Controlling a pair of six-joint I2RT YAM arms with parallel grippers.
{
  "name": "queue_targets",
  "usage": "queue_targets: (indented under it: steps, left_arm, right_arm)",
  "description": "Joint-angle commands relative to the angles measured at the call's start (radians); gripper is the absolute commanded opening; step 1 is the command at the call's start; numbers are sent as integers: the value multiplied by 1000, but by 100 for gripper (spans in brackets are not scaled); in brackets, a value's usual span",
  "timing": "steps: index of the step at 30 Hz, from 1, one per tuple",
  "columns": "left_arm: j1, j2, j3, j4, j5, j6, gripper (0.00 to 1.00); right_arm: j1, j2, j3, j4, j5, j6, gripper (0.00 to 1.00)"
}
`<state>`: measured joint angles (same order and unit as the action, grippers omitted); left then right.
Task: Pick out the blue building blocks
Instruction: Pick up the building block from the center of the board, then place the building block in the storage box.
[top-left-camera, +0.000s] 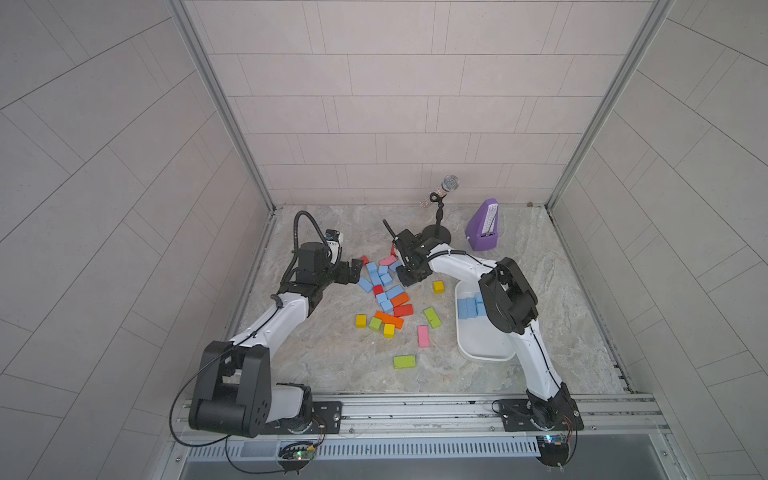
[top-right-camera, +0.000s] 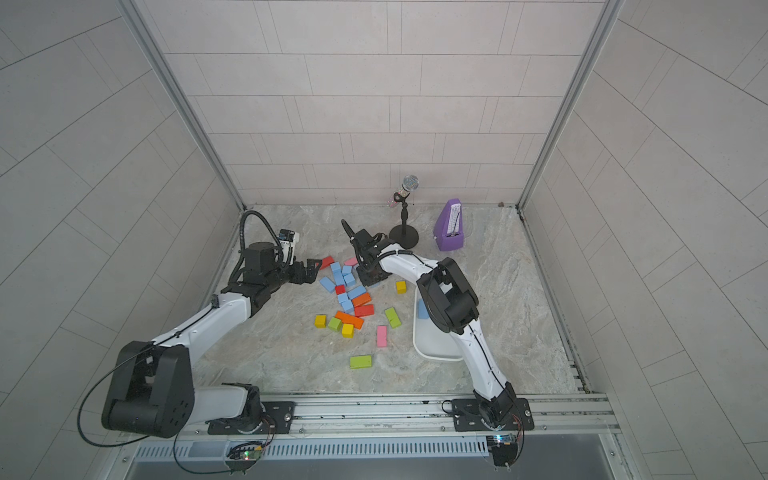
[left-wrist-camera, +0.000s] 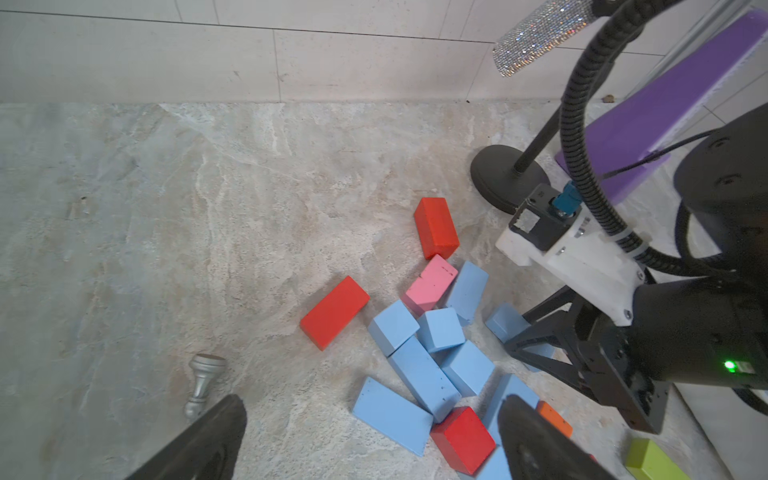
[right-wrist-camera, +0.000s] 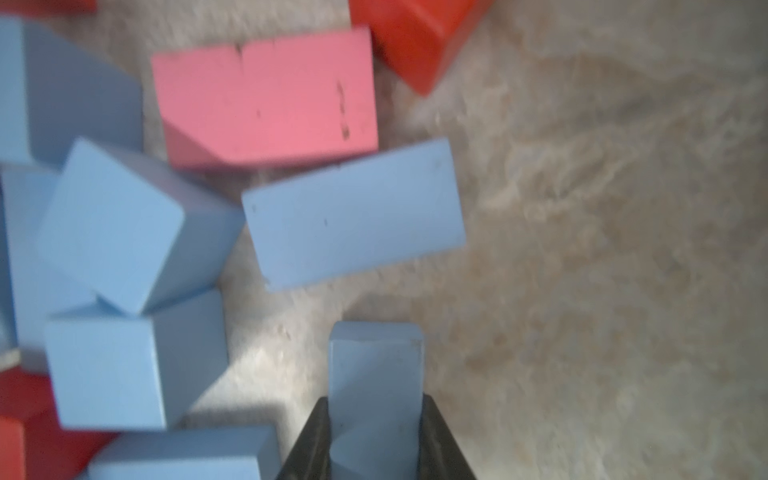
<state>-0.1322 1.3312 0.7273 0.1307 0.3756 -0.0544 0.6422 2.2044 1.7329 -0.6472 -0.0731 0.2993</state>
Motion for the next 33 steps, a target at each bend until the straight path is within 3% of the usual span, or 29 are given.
queue_targets:
  steps: [1,6,14,19,25,33]
  left_arm:
    - [-18,20,-19,53,112,18,98]
    - [-91,28,-22,51,162,49,99]
    - [-208,47,-8,12,186,106,100]
    - [-242,70,0,-5,190,125,100]
    - [-253,89,2,-6,192,123,100]
    - [-255,86,7,-16,182,136,100]
  right_arm:
    - [-10,-189,-106,55,5,-8,20]
    - [-60,-440,-327,74,17,-22,20]
    - [-256,-837,-717,73,4,6,20]
    - [-346,-999,-866,61,47,-15,20]
    - [-409,-1061,-926,34,49,-21,20]
    - [-411,-956,-911,32,-21,-30,20]
